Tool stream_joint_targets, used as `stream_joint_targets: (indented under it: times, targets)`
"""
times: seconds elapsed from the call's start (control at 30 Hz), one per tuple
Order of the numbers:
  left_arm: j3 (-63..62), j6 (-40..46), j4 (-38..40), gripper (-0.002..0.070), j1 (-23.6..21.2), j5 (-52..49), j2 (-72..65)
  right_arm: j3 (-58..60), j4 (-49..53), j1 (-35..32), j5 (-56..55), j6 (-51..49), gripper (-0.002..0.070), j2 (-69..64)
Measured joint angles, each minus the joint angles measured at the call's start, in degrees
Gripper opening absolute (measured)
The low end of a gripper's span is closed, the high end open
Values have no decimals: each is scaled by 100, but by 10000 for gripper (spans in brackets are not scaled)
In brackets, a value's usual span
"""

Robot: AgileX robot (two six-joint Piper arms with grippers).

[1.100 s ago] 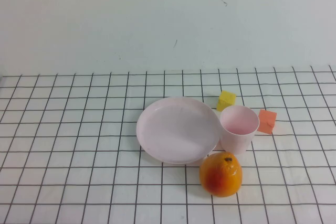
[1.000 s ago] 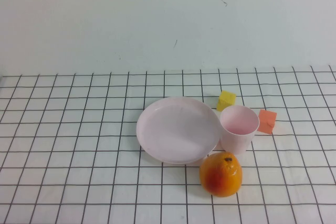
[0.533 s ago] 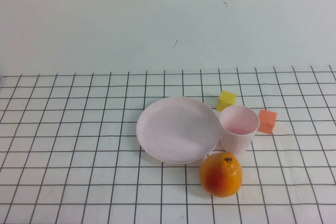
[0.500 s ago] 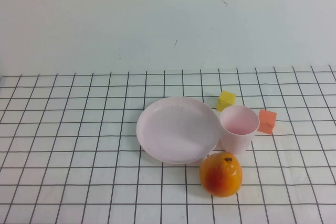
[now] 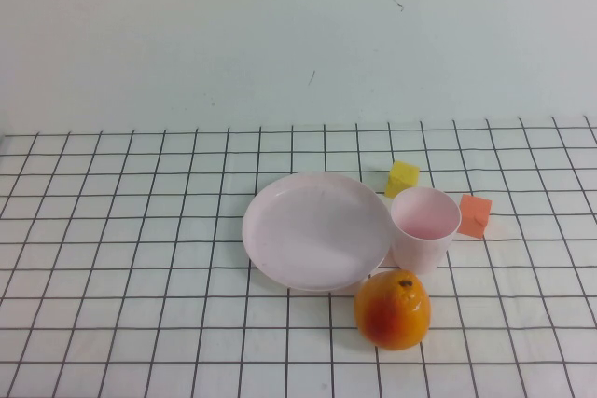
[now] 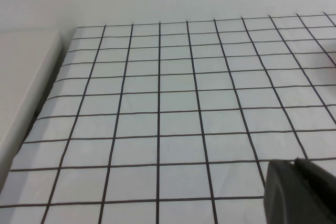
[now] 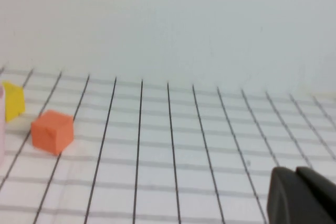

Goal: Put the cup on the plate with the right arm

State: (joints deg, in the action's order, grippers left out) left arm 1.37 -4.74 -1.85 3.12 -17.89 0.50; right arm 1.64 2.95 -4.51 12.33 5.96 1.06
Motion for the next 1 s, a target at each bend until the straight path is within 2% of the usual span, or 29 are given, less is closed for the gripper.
stream_joint_targets:
  times: [0.23, 0.43, 0.8, 1.0]
  targets:
    - [0, 0, 0, -3, 0, 0, 0, 0, 23, 0, -1850, 0, -2, 0]
    - [0, 0, 0, -3, 0, 0, 0, 0, 23, 0, -2882, 0, -2, 0]
    - [0, 0, 0, -3, 0, 0, 0, 0, 23, 0, -3733, 0, -2, 0]
    - [0, 0, 0, -3, 0, 0, 0, -844, 23, 0, -3741, 0, -2, 0]
